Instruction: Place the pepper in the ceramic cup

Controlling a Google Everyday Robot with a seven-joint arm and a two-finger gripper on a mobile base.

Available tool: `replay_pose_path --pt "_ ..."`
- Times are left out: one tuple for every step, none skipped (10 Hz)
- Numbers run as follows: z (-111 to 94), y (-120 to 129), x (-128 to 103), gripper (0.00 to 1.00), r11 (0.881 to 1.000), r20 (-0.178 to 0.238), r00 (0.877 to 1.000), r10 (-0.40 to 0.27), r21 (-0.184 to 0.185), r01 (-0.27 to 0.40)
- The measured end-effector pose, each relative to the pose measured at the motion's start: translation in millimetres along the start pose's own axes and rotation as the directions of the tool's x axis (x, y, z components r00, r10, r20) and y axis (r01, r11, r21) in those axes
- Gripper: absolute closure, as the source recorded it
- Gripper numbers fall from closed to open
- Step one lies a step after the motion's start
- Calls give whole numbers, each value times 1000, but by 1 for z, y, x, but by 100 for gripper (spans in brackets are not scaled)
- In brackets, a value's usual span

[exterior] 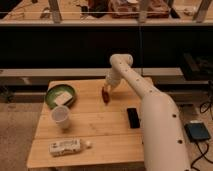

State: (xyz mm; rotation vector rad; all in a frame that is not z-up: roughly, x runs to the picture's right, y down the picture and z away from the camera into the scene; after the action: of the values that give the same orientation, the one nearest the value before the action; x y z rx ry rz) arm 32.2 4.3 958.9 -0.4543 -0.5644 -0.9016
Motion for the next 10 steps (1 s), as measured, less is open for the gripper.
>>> replay_pose_path --pt "-1 2 1 35 1000 -49 999 -8 1 8" --pt "-3 5 2 26 1000 -84 996 -21 5 22" --pt "0 1 -1 20 998 -100 993 -63 12 65" --pt "0 -2 -3 20 993 -109 988 -108 37 113" --pt "2 1 0 20 977 -134 973 -189 73 200" --pt "4 -3 -1 20 960 -141 956 -255 78 268" --pt "7 -12 -4 20 933 -134 929 -344 61 354" --pt "10 -14 -4 20 921 -116 918 -379 45 386" --pt "10 -13 -2 20 918 -107 915 -390 37 396" --pt "12 -15 -2 20 910 -86 908 -411 21 414"
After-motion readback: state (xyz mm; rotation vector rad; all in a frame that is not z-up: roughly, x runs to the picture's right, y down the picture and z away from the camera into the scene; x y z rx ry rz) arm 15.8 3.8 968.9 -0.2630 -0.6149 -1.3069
